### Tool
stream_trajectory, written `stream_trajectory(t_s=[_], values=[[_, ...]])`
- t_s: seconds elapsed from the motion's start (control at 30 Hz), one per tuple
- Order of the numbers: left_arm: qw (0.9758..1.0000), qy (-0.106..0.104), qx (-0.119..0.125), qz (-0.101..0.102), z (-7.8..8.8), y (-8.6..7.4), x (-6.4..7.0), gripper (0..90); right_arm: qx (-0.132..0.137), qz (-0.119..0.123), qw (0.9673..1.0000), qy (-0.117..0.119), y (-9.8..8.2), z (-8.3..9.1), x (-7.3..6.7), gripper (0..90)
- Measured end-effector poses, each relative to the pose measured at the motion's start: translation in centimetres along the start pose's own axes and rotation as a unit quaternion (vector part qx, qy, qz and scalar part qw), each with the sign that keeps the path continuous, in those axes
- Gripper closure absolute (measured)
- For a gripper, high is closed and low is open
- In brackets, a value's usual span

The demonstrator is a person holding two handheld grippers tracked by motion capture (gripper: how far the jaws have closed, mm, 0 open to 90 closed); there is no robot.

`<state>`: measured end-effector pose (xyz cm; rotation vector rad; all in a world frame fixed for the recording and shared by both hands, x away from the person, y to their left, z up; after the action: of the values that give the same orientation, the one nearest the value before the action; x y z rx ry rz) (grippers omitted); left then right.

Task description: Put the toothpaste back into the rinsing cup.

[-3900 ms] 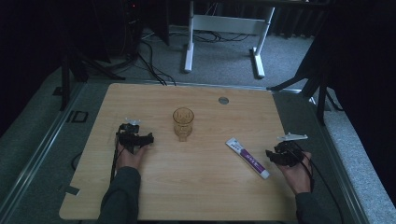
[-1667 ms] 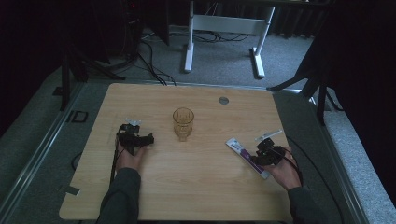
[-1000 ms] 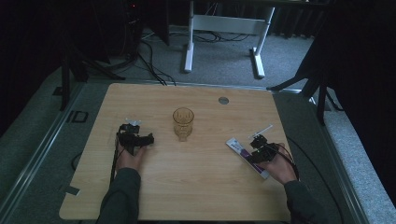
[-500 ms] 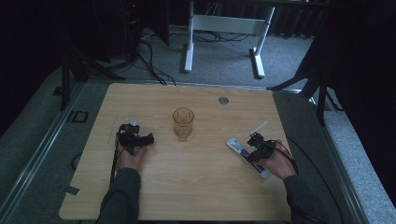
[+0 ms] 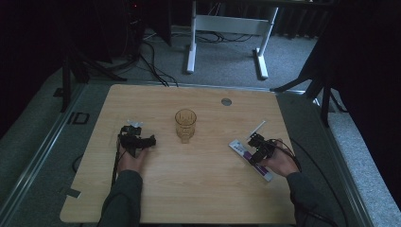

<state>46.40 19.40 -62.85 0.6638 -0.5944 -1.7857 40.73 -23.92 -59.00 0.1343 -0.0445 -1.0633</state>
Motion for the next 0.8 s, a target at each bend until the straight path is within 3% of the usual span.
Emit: stream_trajectory(t_s=[0.53,0.8], values=[[1.0000,0.000,0.000,0.000,0.0,0.0,0.0,7.6,-0.046,-0.003,0.9989,0.007,0.5,-0.9,0.0,60.4],[1.0000,0.000,0.000,0.000,0.0,0.0,0.0,7.6,-0.056,-0.004,0.9984,-0.011,0.7,-1.7,0.0,59.5]])
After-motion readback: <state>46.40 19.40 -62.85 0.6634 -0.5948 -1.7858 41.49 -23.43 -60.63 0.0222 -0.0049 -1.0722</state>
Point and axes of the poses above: each handheld gripper's, and its own axes: z roughly backward along the jaws, y roughly out of its top, x roughly to its right, the point moved 9 cm from there along -z, roughly forward along the jaws, and after that the axes turned 13 degrees about -z, right-handed, at the moved point
